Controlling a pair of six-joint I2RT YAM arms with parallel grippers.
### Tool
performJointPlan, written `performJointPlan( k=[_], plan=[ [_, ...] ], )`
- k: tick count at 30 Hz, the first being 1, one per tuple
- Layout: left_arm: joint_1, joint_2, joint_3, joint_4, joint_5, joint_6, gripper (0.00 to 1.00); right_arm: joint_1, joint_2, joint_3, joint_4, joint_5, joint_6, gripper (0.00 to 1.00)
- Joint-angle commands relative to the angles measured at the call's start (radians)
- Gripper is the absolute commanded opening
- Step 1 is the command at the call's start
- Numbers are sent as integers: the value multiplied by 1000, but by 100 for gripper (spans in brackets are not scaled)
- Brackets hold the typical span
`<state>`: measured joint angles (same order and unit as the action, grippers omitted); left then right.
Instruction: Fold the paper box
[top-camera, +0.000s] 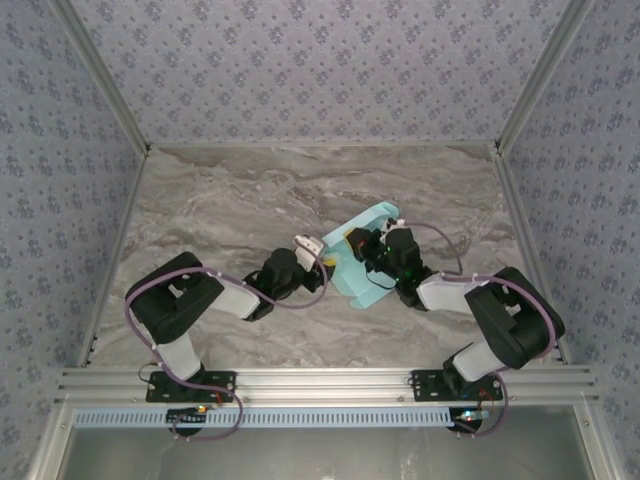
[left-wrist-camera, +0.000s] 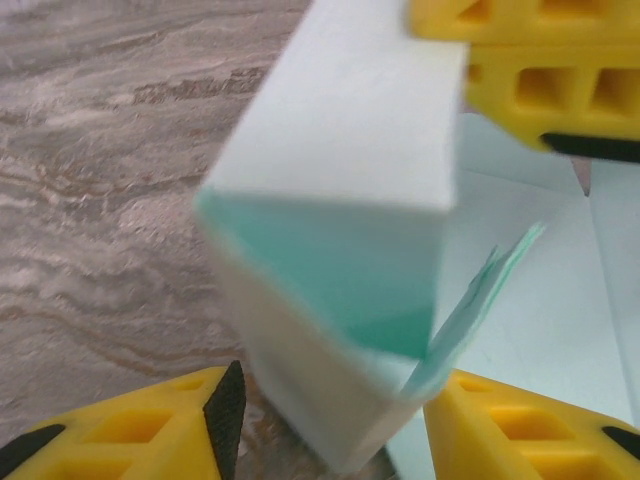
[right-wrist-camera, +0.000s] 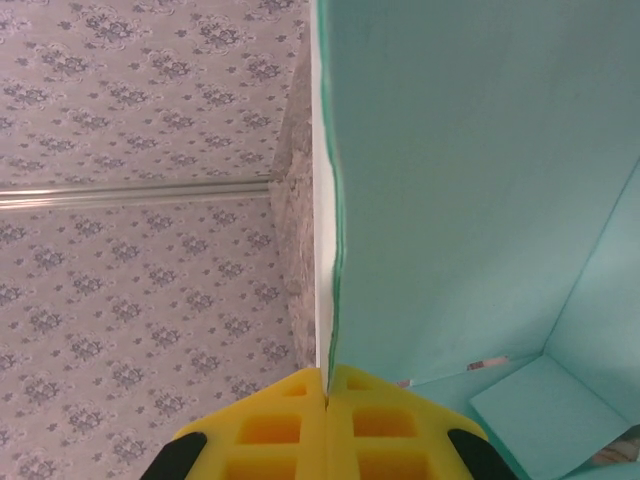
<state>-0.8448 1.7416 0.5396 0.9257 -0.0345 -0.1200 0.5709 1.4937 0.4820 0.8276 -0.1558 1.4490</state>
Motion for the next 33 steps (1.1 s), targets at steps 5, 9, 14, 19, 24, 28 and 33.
performJointPlan(
  k=[5, 9, 14, 19, 24, 28, 33],
  plan=[
    [-38, 19, 66, 51, -151, 21, 40, 64, -29, -29, -63, 144, 25, 0],
    [-39, 40, 94, 25, -203, 15, 36, 87, -30, -42, -73, 181, 45, 0],
    [-44, 81, 107, 62, -254, 6, 32, 116, -36, -74, -77, 238, 74, 0],
    [-52, 115, 131, 76, -276, 7, 32, 138, -65, -98, -139, 303, 109, 0],
    [-66, 154, 182, 63, -301, 27, 26, 154, -108, -103, -199, 356, 127, 0],
    [-77, 178, 213, 57, -343, 40, 22, 157, -148, -103, -266, 370, 137, 0],
    [-81, 199, 226, 61, -362, 51, 11, 156, -226, -112, -335, 347, 155, 6]
  ],
)
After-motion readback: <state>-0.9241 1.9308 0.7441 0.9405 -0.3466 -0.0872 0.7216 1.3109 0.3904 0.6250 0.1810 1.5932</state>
